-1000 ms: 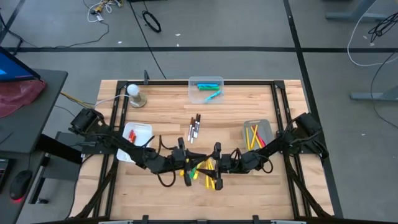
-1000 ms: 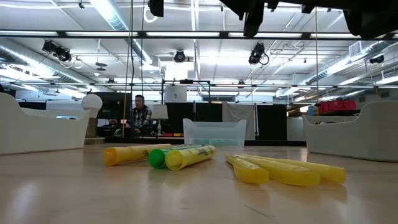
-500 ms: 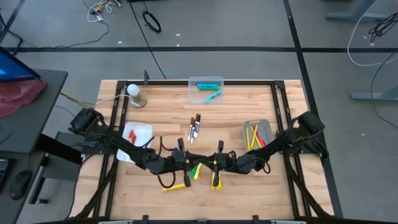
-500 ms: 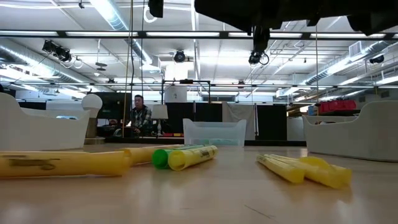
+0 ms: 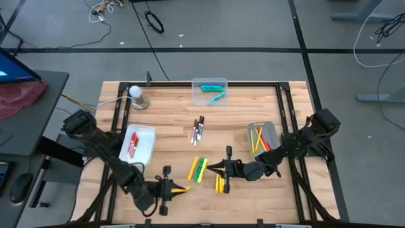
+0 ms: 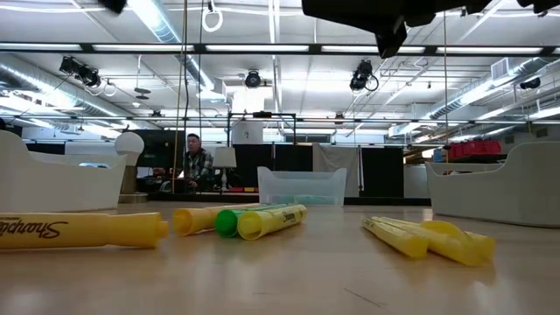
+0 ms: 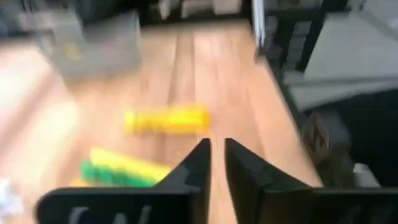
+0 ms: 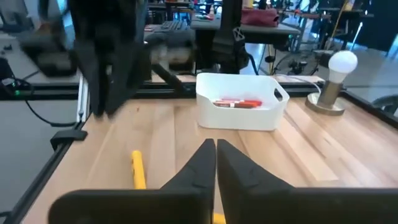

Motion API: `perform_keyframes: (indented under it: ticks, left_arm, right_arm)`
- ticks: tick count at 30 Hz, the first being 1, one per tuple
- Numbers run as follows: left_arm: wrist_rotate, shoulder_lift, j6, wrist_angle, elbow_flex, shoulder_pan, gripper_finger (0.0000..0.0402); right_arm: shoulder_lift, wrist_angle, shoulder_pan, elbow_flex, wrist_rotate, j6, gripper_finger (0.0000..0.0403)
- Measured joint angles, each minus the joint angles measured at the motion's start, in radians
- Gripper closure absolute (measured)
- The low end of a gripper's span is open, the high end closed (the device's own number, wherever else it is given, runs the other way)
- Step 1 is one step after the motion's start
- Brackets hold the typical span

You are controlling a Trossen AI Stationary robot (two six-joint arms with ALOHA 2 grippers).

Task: Pick & Place Markers
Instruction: Put the yellow highlighter pen into the transparent bin

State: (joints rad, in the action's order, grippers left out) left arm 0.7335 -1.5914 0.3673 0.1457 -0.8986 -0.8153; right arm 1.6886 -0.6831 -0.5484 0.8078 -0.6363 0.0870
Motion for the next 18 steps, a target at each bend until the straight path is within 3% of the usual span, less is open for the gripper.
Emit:
perform_keyframes:
  ticks: [10,14,18]
  left_arm:
    - [-0.058,-0.157,0.354,-0.149,0.001,-0.099,0.0191]
    - [-0.105,-0.191,0.547,-0.276,0.001,-0.116,0.0175]
    - [-0.128,-0.222,0.699,-0.393,0.001,-0.128,0.0189]
  right_arm:
    - [0.000,0.021,0.002,0.000,-0.001,0.044,0.0396]
    - [0.000,0.029,0.005,0.000,-0.001,0.044,0.0396]
    - [0.000,0.033,0.011,0.000,-0.001,0.044,0.0396]
